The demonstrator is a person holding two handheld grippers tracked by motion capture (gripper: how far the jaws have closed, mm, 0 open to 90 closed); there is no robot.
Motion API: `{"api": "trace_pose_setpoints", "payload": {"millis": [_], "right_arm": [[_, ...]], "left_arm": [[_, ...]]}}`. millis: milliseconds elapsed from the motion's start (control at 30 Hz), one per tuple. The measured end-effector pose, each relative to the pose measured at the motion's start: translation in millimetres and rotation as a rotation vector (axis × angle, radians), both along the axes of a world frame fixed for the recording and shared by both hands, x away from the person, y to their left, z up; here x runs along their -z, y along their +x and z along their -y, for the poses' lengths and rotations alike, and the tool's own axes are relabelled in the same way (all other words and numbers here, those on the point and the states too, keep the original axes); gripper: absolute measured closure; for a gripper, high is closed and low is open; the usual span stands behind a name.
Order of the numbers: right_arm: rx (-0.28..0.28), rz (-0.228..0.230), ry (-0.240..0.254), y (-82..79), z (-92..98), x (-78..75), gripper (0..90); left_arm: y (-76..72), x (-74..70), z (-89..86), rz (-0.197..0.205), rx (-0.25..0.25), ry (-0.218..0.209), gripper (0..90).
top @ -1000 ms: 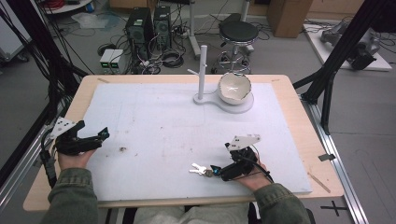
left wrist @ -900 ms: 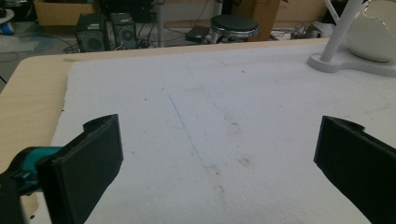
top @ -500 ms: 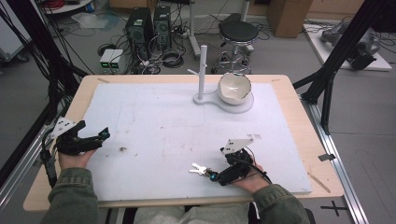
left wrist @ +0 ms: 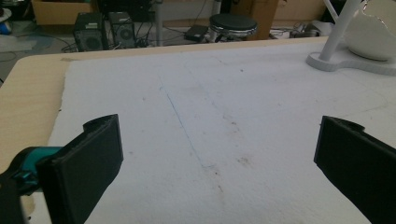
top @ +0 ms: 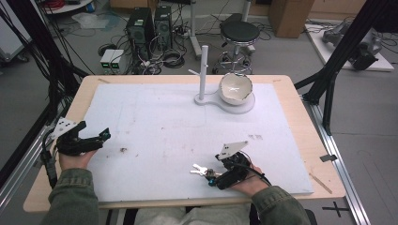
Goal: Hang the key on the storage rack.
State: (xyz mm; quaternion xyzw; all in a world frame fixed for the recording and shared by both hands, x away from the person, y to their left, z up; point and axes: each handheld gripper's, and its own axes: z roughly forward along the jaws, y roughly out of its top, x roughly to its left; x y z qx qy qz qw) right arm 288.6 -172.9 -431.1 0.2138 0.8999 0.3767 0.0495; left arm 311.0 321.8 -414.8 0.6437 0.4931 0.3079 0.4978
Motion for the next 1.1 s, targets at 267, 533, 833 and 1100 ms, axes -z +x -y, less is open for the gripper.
{"api": "trace_pose_setpoints", "payload": {"millis": [267, 533, 833, 1100], "right_arm": [[-0.044, -0.016, -0.037, -3.6, -7.4, 0.0, 30.6], [-0.066, -0.029, -0.071, -4.7, -10.1, -0.8, 55.8], [-0.063, -0.098, -0.03, -2.9, -6.0, -5.0, 84.8], [-0.047, -0.111, -0.024, -0.8, -4.9, -5.1, 85.3]], "left_arm": [[0.2, 0.1, 0.3, 0.002, 0.0, -0.004, 1.7], [0.2, 0.1, 0.1, 0.003, 0.0, -0.004, 1.7], [0.5, 0.1, 0.5, 0.003, 0.002, -0.004, 1.7], [0.8, 0.2, 0.1, 0.004, 0.001, -0.006, 1.7]]}}
